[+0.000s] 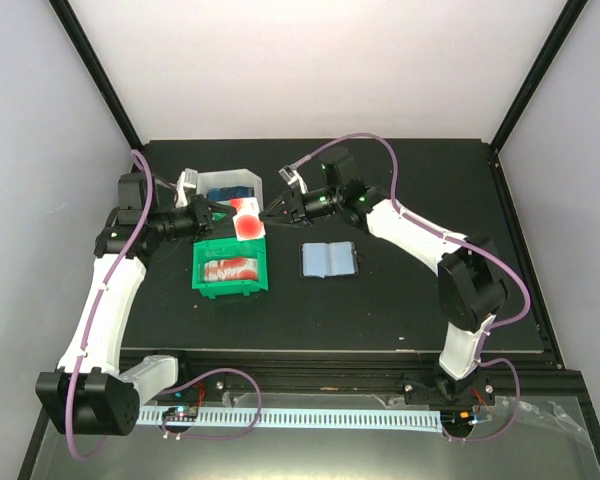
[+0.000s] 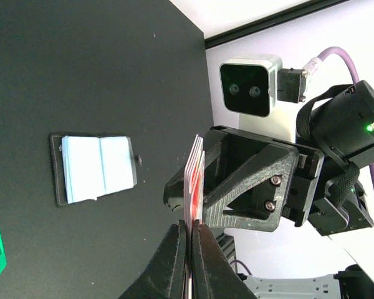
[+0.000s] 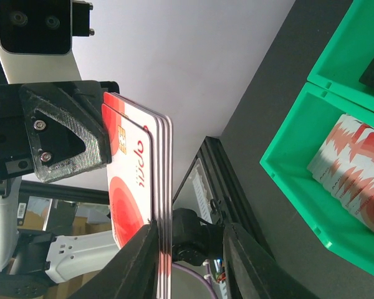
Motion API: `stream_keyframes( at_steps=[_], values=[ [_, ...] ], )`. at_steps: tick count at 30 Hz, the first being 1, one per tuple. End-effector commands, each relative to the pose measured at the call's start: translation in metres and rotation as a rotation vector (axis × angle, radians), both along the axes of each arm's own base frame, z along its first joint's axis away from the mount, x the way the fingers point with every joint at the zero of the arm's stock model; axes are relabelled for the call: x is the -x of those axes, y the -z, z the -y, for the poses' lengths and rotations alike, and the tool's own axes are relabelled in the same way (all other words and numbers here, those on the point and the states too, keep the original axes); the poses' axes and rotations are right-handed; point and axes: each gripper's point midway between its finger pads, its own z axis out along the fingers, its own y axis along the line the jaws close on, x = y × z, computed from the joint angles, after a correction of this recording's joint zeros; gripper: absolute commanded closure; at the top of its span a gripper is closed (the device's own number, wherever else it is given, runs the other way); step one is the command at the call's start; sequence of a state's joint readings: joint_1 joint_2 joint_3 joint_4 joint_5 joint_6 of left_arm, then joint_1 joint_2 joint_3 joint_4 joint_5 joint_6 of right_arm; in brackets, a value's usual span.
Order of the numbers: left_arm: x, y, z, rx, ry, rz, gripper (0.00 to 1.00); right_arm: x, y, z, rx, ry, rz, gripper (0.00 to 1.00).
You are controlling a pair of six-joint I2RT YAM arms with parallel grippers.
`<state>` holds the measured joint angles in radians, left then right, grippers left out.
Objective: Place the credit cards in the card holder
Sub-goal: Pick up the credit card from the storage box.
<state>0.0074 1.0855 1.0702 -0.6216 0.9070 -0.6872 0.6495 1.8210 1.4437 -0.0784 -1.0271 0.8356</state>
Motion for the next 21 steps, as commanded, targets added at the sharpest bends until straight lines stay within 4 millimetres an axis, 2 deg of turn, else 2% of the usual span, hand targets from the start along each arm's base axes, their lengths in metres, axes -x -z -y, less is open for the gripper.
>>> stream_keyframes(
  at_steps=[1,9,21],
  values=[
    [0.005,-0.013,0.002,0.032,0.031,0.046,0.99,-0.001,0.003,-0.003,0.000,-0.015,0.006,0.69],
    [0.007,-0.015,0.006,0.068,0.055,0.065,0.98,-0.001,0.016,-0.007,0.026,-0.038,-0.023,0.72],
    [0.005,-0.012,0.003,0.068,0.050,0.083,0.98,0.006,0.006,-0.022,-0.053,-0.121,-0.044,0.72]
  ],
)
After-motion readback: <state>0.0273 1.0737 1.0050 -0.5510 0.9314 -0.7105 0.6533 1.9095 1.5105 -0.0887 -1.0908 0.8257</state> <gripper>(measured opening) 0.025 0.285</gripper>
